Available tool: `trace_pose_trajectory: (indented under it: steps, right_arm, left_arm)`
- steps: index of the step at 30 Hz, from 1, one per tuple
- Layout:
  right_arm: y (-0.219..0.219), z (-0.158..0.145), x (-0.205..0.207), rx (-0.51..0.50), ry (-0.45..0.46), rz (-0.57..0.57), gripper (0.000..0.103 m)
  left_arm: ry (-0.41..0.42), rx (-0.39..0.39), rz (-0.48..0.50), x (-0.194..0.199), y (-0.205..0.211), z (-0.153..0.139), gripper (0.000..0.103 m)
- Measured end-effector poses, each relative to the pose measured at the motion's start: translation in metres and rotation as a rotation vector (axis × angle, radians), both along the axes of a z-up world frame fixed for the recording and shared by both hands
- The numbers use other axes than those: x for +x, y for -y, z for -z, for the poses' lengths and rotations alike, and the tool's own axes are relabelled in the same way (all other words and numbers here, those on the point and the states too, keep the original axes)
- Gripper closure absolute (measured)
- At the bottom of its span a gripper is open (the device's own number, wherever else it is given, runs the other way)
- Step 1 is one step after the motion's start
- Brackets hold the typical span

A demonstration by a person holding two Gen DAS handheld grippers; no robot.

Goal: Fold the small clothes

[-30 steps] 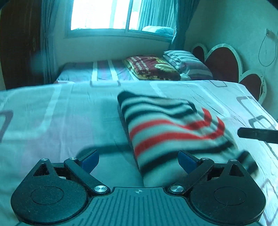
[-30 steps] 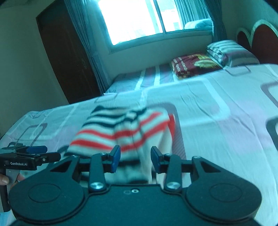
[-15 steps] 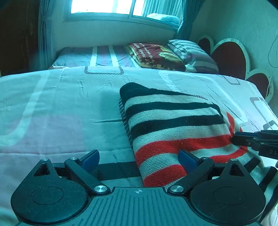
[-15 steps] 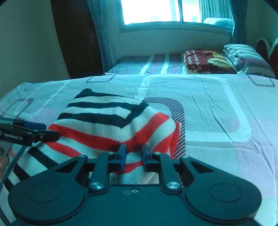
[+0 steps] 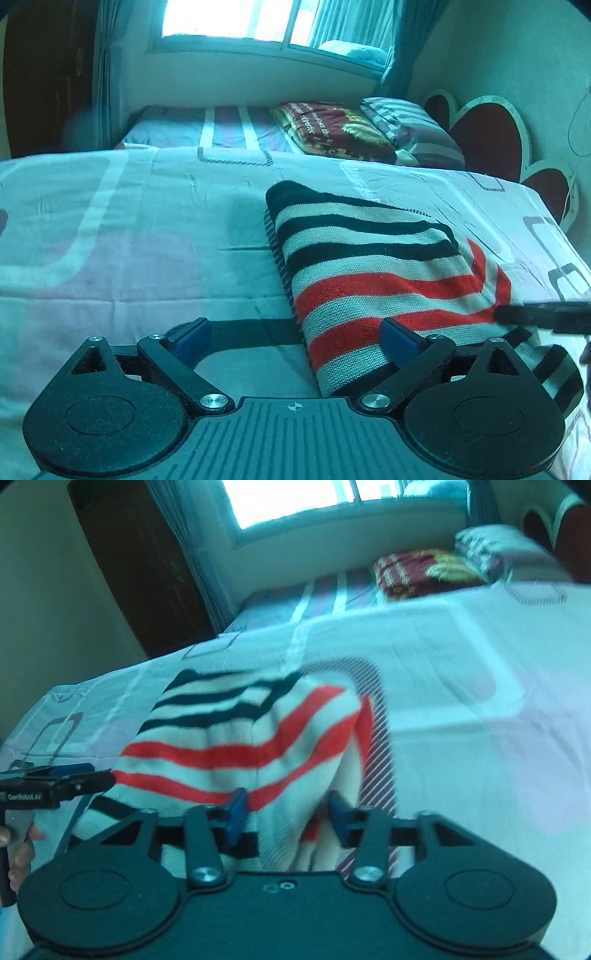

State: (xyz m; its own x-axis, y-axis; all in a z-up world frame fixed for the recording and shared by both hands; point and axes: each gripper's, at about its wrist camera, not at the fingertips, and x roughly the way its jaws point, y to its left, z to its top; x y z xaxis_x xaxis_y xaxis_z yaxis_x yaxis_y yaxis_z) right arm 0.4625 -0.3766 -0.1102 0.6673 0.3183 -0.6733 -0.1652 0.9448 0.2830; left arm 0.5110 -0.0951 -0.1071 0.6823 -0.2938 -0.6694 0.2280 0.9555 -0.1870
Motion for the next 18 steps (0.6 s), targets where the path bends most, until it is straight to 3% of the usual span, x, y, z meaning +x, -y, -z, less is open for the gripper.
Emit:
trace_pose_trajectory:
  steps: [2,6,9,11,14,18]
  right_arm:
    - [-0.001,-0.002,-0.005,-0.026,0.04,0.0,0.083]
    - [0.006,-0.002,-0.014,-0.029,0.052,0.025,0.085]
    - [0.011,0.007,-0.011,0.007,0.025,0.04,0.082]
    - [0.013,0.0,-0.007,0.036,0.022,0.05,0.074]
    - [0.027,-0.009,-0.001,0.135,0.057,0.085,0.068]
    - [0.05,0.004,0.032,0.282,-0.001,0.144,0.068]
  left_arm:
    - [0.004,0.012,0.012,0.0,0.003,-0.003,0.006]
    - [0.002,0.014,0.05,-0.001,0.012,-0.005,0.006]
    - [-0.01,0.06,0.062,0.0,0.02,0.001,0.006]
    - [-0.026,0.033,0.049,0.003,0.018,-0.002,0.006]
    - [0.02,0.029,0.07,0.005,0.018,-0.014,0.006]
    - [0.018,0.036,0.057,0.022,0.021,-0.015,0.006]
